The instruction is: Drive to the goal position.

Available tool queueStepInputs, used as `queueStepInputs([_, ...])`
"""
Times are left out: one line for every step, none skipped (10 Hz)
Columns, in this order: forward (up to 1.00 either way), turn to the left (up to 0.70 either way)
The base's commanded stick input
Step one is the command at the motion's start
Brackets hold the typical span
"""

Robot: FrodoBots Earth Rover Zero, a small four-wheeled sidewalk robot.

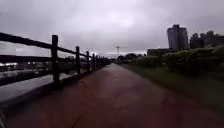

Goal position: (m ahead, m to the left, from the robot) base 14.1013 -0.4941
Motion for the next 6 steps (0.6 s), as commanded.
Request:
queueStepInputs([1.0, 0.0])
queueStepInputs([1.0, 0.0])
queueStepInputs([1.0, 0.0])
queueStepInputs([1.0, 0.0])
queueStepInputs([0.86, 0.0])
queueStepInputs([0.0, 0.0])
